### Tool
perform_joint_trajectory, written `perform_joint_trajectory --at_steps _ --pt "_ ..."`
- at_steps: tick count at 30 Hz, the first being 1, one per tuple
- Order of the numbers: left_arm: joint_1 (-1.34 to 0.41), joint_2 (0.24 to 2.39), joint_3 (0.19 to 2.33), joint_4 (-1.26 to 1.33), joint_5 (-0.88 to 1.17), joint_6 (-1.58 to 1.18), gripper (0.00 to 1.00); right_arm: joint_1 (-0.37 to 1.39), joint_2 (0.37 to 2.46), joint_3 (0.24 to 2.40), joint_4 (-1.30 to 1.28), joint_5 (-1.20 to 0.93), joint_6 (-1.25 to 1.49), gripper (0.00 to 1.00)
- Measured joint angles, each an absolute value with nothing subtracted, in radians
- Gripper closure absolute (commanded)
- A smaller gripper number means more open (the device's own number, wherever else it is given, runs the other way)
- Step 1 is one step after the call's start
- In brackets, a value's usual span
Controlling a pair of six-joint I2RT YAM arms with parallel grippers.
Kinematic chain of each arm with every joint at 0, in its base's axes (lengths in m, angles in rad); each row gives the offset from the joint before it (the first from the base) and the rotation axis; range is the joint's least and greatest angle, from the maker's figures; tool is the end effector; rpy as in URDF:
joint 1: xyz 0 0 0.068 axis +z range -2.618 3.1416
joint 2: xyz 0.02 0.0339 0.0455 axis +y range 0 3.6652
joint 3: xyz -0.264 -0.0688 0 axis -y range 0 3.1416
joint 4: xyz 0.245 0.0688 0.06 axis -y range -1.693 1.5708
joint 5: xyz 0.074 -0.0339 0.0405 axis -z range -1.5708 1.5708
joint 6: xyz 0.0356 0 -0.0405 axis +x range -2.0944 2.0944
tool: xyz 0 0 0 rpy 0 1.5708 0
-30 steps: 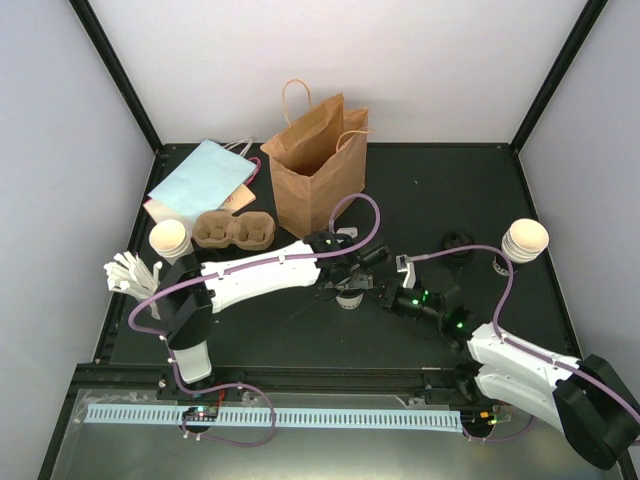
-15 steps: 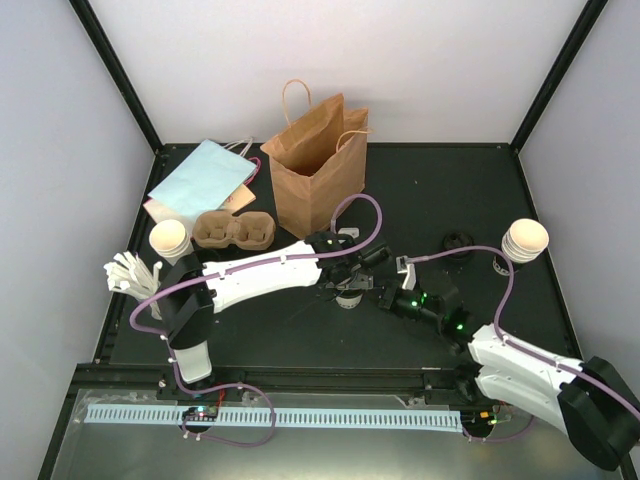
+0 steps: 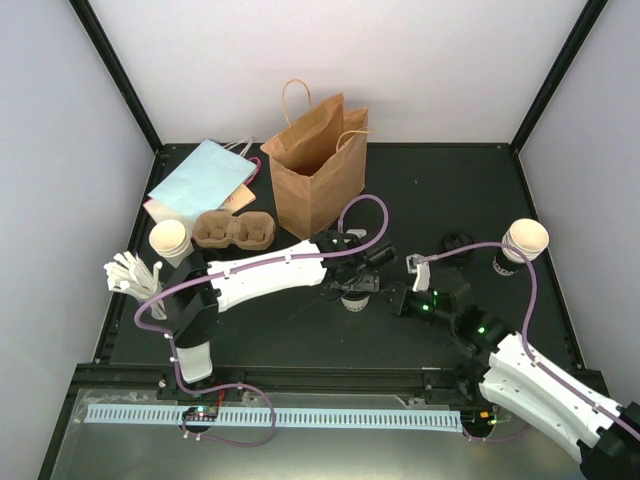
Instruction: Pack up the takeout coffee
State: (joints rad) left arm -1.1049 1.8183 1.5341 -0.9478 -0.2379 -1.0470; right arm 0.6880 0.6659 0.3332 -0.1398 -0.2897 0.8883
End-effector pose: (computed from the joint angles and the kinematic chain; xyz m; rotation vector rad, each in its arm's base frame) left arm 0.1749 -0.3293 0.2559 0.0235 2.7625 -0.2590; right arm 0.1170 0.1093 0.2041 0.0253 2.2755 1.2166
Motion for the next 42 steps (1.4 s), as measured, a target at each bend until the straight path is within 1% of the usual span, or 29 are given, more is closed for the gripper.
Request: perform_joint_trajectory --at_steps 5,9,11,12,13,19,25,26,28,34,42 --pt "-1.109 1.831 1.557 -0.961 -0.215 -1.026 0.12 0.688 0.580 0.339 -0.258 -0.228 0.847 0.85" --pt "-1.111 1.843 1.586 -0.980 -0.200 -1.011 0.07 0.688 0.536 0.363 -0.348 -0.184 0.826 0.83" --pt "-1.112 1.843 1.601 -0.992 -0.195 -1.003 0.05 0.688 0.522 0.379 -0.384 -0.159 0.812 0.80" --pt "-1.112 1.843 1.606 -0.996 -0.193 -1.000 0.02 0.688 0.519 0.385 -0.397 -0.151 0.808 0.78" --pt "-1.113 1.843 1.616 -1.002 -0.191 -0.997 0.01 0.688 0.518 0.392 -0.409 -0.144 0.805 0.74" --pt "-1.113 1.840 1.673 -1.034 -0.189 -0.979 0.01 0.688 0.516 0.424 -0.475 -0.101 0.767 0.32" --pt "-1.113 1.822 1.687 -1.064 -0.189 -0.970 0.01 0.688 0.505 0.454 -0.526 -0.062 0.744 0.15" --pt "-1.113 1.817 1.687 -1.068 -0.189 -0.968 0.01 0.688 0.505 0.462 -0.535 -0.057 0.739 0.12" --pt "-1.113 1.803 1.691 -1.075 -0.189 -0.968 0.01 0.688 0.505 0.479 -0.550 -0.048 0.729 0.01" --pt "-1.113 1.706 1.700 -1.092 -0.204 -0.944 0.01 0.688 0.530 0.557 -0.606 -0.027 0.680 0.00" --pt "-1.093 1.548 1.655 -1.085 -0.235 -0.839 0.01 0.688 0.643 0.735 -0.707 -0.021 0.573 0.00"
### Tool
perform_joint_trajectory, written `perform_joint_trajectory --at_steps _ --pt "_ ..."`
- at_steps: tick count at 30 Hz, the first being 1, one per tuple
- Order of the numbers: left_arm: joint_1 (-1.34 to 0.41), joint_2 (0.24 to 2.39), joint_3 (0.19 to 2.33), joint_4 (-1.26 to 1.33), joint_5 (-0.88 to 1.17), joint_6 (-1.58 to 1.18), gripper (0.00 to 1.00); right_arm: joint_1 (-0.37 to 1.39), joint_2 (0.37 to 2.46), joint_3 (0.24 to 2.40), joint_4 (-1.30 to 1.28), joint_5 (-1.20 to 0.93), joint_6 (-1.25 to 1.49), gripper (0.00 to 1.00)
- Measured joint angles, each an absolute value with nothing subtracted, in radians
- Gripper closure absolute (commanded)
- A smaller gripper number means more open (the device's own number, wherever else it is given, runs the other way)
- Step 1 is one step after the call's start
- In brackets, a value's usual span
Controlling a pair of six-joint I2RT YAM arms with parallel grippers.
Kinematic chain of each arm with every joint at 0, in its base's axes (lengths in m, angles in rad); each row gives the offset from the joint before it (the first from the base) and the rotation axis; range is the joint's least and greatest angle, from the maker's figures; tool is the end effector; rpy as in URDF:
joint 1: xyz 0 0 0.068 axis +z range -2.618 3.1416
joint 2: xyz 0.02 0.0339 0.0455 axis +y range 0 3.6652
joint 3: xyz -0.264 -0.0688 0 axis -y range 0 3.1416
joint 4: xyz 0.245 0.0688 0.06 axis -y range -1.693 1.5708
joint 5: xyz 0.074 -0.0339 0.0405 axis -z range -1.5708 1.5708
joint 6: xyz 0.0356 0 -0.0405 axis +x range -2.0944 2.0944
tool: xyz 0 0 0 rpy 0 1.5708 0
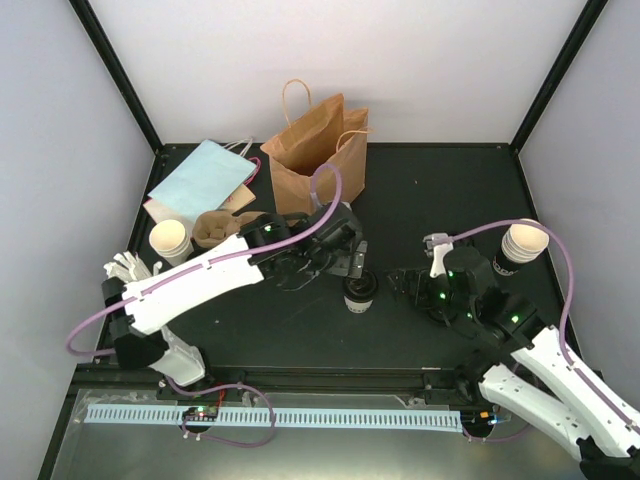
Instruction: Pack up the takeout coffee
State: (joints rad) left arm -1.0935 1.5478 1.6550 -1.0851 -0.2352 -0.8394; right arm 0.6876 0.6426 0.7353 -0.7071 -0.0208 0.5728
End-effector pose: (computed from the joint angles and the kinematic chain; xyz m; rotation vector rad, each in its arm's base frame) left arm 0.1506 -0.2731 0.3732 0.2342 2.5674 -0.4746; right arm 0.1051 0.0873 0.2910 -0.1432 2.2773 0.7161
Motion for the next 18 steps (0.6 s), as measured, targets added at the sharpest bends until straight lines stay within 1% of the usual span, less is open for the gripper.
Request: perform_joint_trajectory --at_steps 6,11,15,18 --pt "-1.011 1.377 1.442 -1.001 -0.194 -0.740 0.01 0.688 0.753 0.865 -0.780 -0.031 0.513 0.00" --pt "-0.902 1.131 1.186 -0.883 -0.130 -0.656 0.01 0.688 0.838 0.965 -0.831 -0.012 0.472 0.00" --pt "-0.810 0.991 1.101 -0.836 -0.071 -0.593 0.01 0.688 0.877 1.011 -0.855 0.039 0.465 0.00" --pt "-0.724 0.939 1.082 -0.815 -0.022 -0.546 0.01 0.688 0.901 1.029 -0.867 0.056 0.441 0.00"
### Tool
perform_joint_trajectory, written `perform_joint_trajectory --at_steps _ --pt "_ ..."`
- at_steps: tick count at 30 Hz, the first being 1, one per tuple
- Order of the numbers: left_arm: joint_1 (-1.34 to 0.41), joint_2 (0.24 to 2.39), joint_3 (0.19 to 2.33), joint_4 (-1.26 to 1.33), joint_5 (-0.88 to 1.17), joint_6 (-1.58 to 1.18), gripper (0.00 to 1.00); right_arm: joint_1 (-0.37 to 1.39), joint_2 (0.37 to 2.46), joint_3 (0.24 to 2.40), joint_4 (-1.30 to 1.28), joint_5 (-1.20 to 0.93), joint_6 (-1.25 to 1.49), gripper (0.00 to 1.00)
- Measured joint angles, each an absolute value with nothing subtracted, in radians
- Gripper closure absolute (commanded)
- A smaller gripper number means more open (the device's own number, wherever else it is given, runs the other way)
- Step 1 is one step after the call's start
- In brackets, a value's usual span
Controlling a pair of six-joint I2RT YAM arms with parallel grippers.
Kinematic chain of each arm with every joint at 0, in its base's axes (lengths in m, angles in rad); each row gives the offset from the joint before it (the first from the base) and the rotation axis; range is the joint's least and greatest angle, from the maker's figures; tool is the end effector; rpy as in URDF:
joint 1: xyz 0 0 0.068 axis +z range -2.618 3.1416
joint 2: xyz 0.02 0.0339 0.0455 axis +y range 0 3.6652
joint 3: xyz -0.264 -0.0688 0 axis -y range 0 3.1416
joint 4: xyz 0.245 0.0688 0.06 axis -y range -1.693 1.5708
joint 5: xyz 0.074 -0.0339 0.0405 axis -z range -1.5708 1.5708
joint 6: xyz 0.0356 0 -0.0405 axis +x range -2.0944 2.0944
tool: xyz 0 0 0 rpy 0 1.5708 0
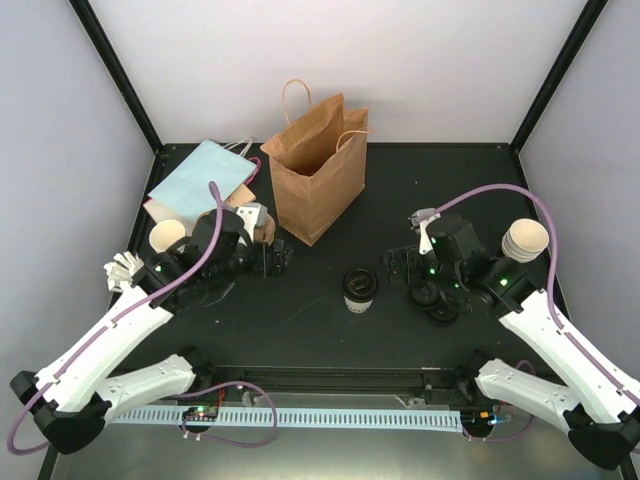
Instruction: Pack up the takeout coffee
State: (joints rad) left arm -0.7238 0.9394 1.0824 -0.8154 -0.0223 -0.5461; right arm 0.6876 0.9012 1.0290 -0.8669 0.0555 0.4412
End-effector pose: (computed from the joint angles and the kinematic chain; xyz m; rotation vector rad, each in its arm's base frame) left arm 0.1383 -0.1212 0.3526 0.1940 2.3189 -0.6445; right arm 0.1345 0.1079 0.3374 -0.2617 2.3489 0.5028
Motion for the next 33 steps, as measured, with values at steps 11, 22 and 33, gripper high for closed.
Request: perform_joint_trajectory --at_steps 11,22,33 --pt "-0.545 0.910 0.971 -0.747 0.205 -0.441 0.01 0.690 1.113 1.148 -0.951 -0.021 0.285 0.00" --pt "-0.543 0.908 0.944 -0.705 0.299 -0.398 0.01 0.768 1.199 1.198 -1.048 0.002 0.224 0.00" --pt "-0.543 0.869 0.896 -0.691 0.345 -0.363 0.01 0.794 1.245 1.218 -1.074 0.025 0.188 0.01"
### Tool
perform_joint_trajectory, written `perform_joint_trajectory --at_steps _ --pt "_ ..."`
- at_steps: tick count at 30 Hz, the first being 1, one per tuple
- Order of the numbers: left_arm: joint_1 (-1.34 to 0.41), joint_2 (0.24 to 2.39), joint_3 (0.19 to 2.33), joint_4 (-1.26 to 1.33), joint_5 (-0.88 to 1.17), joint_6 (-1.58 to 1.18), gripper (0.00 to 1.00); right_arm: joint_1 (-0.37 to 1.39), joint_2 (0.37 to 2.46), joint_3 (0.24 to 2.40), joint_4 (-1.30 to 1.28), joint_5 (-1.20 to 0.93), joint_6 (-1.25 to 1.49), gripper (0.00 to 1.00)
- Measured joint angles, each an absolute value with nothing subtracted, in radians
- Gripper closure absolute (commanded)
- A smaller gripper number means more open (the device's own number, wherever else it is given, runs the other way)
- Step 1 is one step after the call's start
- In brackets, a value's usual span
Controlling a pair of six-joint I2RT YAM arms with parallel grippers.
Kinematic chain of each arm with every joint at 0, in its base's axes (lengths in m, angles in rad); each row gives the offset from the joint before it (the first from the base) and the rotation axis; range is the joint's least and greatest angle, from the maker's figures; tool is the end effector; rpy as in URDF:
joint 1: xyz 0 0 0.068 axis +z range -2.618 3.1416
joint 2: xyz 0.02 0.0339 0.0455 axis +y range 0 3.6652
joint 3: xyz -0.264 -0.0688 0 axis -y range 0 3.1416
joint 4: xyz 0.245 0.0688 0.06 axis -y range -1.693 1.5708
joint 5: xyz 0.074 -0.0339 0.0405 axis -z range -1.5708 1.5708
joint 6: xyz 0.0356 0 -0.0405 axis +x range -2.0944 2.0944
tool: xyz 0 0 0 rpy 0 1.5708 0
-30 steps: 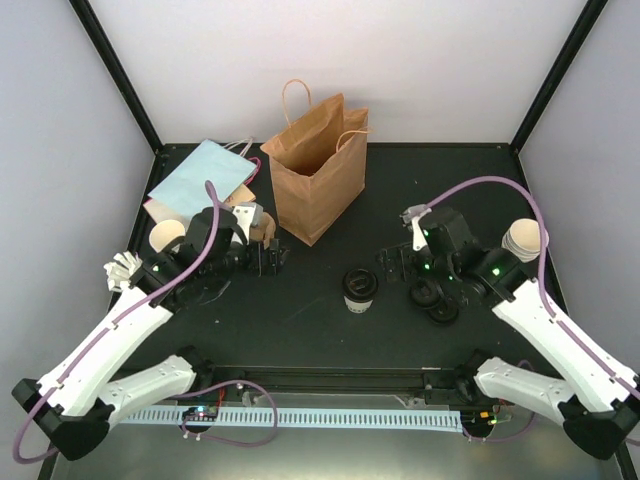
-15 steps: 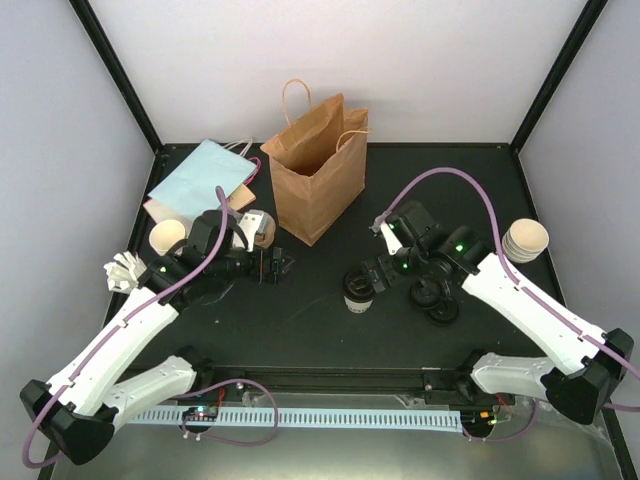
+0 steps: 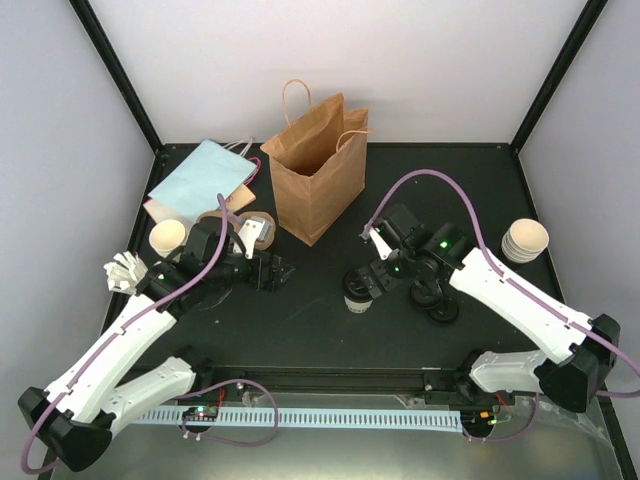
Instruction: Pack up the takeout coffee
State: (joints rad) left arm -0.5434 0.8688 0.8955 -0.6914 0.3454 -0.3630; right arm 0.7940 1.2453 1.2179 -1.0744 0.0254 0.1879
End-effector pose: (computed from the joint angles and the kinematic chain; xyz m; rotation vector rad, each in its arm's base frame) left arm 0.1457 -0.1021 0.3153 0.4066 2.3007 -0.8613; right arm 0.1630 0.1646 0.3191 -0.7989 2.5824 0.2742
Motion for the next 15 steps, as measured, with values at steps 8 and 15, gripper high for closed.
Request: perform_joint_trajectory --at_steps 8,15 --pt "-0.543 0.847 0.885 -0.686 0.345 -0.328 0.01 0.836 1.316 1.219 -1.086 0.048 0.204 0.06" --pt "-0.543 0.843 0.877 -0.687 0.345 -0.321 0.01 0.852 1.340 1.236 -1.085 0.050 0.227 0.06"
